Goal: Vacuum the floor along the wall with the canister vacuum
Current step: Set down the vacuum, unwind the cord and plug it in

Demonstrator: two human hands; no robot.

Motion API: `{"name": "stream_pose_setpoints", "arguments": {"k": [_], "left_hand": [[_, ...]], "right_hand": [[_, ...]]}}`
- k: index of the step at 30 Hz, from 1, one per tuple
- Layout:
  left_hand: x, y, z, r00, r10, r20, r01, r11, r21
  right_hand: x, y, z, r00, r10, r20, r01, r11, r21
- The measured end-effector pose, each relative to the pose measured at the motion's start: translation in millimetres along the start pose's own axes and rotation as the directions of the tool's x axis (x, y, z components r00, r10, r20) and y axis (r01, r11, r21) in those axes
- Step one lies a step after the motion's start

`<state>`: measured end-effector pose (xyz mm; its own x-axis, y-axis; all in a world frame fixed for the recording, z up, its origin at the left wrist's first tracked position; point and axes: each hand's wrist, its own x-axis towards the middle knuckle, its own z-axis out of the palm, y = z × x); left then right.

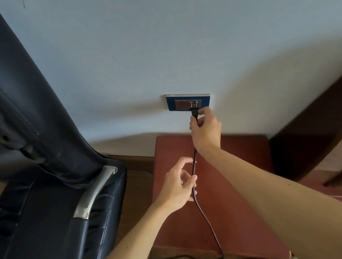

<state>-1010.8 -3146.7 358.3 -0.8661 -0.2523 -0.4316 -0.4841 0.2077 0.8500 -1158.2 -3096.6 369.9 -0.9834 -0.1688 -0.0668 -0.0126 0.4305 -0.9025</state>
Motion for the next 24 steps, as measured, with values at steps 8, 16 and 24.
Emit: {"name": "stream_pose_setpoints", "arguments": {"k": [8,16,24], "left_hand": [[6,0,-1,1.000,0.013,0.017,-0.012,0.999,-0.036],[10,0,-8,0.998,0.038,0.044,-0.036,0.998,-0.044],[16,1,-15,0.996,0.078,0.045,-0.074,0.992,-0.102]], "right_hand": [[2,-3,7,0.997,0.051,-0.057,-0.047,0.996,0.070],[6,-12,11,0.995,0.030,-0.094,-0.028,0.999,0.022],[17,-14,14,0.992,0.029,-0.121,-0.028,1.000,0.006]]}}
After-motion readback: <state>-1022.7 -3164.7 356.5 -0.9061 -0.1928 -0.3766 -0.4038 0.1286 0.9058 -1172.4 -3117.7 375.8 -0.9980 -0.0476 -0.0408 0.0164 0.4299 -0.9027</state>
